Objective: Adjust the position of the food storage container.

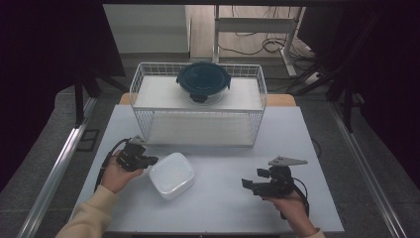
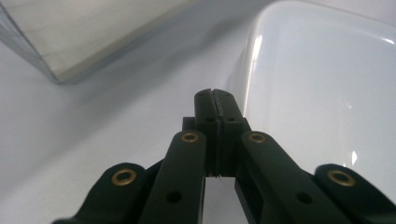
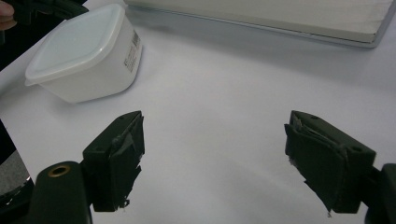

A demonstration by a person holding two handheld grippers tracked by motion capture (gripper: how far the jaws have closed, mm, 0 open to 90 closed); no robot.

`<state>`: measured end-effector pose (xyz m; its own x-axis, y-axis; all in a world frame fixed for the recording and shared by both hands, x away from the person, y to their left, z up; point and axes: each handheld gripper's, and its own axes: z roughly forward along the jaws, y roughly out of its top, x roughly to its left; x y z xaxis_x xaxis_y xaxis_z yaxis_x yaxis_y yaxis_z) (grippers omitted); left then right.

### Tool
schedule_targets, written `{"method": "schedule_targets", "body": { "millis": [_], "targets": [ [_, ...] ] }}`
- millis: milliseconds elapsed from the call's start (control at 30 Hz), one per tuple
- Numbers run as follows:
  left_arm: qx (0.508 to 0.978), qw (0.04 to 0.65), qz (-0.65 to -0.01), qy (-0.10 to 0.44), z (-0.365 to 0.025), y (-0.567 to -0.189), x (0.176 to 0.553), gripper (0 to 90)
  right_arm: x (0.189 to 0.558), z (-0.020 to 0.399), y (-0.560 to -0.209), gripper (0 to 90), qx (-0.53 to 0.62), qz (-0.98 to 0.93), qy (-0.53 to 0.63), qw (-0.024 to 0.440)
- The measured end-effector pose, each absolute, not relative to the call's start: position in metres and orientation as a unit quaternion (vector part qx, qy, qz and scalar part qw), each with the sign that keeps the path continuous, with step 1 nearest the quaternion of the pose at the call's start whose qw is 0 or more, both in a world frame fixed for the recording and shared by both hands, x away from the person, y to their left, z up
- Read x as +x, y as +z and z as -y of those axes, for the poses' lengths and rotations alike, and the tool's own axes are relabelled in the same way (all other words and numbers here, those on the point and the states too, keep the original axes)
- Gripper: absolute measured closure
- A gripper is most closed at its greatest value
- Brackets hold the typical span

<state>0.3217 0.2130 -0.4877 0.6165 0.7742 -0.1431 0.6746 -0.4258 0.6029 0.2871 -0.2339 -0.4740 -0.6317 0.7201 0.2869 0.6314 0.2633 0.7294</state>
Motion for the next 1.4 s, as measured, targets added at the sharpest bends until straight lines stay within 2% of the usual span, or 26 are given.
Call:
{"method": "schedule_targets", "body": {
  "millis": [500,733,867,1400],
  "targets": [
    [0.848,0.326,-0.416,0.041,-0.196,-0.488,0.292,90.0,0.287,0.234,-0.473,19.7,0.427,-0.792,0.433,0.051],
    [0.850,0.311,-0.425,0.037,-0.204,-0.489,0.283,90.0,0.286,0.235,-0.473,19.7,0.427,-0.792,0.434,0.051],
    [0.849,0.312,-0.425,0.014,-0.206,-0.495,0.275,90.0,0.287,0.235,-0.473,19.7,0.428,-0.792,0.432,0.050],
    [0.861,0.328,-0.388,-0.031,-0.167,-0.497,0.256,90.0,0.287,0.235,-0.473,19.6,0.428,-0.792,0.433,0.049]
  ]
}}
